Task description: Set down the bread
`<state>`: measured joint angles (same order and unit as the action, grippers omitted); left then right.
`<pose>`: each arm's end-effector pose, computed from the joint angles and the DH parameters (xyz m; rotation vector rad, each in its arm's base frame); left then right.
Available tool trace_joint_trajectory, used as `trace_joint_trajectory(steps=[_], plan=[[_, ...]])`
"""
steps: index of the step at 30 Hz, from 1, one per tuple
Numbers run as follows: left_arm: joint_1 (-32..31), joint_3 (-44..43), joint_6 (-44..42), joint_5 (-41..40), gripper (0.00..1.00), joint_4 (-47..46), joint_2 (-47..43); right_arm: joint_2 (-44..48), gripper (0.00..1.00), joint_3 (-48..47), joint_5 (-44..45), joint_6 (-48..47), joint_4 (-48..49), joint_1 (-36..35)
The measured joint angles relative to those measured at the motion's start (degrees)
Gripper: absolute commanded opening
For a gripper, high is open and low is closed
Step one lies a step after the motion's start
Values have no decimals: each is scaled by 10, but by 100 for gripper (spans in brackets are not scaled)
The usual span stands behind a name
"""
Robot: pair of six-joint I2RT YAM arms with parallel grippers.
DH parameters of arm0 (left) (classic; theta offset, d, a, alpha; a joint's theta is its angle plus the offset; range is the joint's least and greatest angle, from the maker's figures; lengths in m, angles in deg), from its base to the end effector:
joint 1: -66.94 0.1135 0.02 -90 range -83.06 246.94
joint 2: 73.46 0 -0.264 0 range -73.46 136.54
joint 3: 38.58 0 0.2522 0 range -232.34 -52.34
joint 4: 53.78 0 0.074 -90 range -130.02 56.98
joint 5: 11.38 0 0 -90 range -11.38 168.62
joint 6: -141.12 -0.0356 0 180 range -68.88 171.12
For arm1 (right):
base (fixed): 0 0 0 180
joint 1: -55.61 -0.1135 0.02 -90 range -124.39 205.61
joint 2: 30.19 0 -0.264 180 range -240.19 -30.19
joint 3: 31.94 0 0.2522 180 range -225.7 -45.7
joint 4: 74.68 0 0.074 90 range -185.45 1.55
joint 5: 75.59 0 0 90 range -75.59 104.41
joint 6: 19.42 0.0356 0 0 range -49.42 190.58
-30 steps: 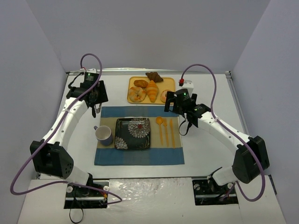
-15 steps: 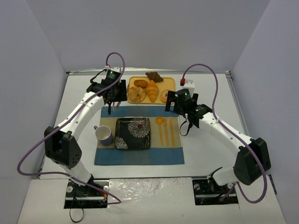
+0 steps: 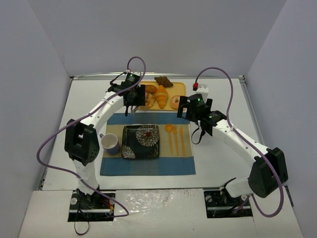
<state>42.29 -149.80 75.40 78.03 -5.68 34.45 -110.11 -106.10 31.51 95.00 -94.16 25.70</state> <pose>0.3916 -0.1793 0.3021 0.0026 2.3892 -0.4008 0.2847 0.1517 0.3021 0.0944 2.0018 0.3107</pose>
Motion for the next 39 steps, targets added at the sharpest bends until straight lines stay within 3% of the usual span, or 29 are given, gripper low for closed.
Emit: trace_joint_trajectory(steps=[21,39], plan=[[-5,-16,-11,-35,49,-2,70,2,100,11,0,-13,-3,22],[-8,-10,-11,-42,0,-3,69,2,100,14,0,-15,-6,26]])
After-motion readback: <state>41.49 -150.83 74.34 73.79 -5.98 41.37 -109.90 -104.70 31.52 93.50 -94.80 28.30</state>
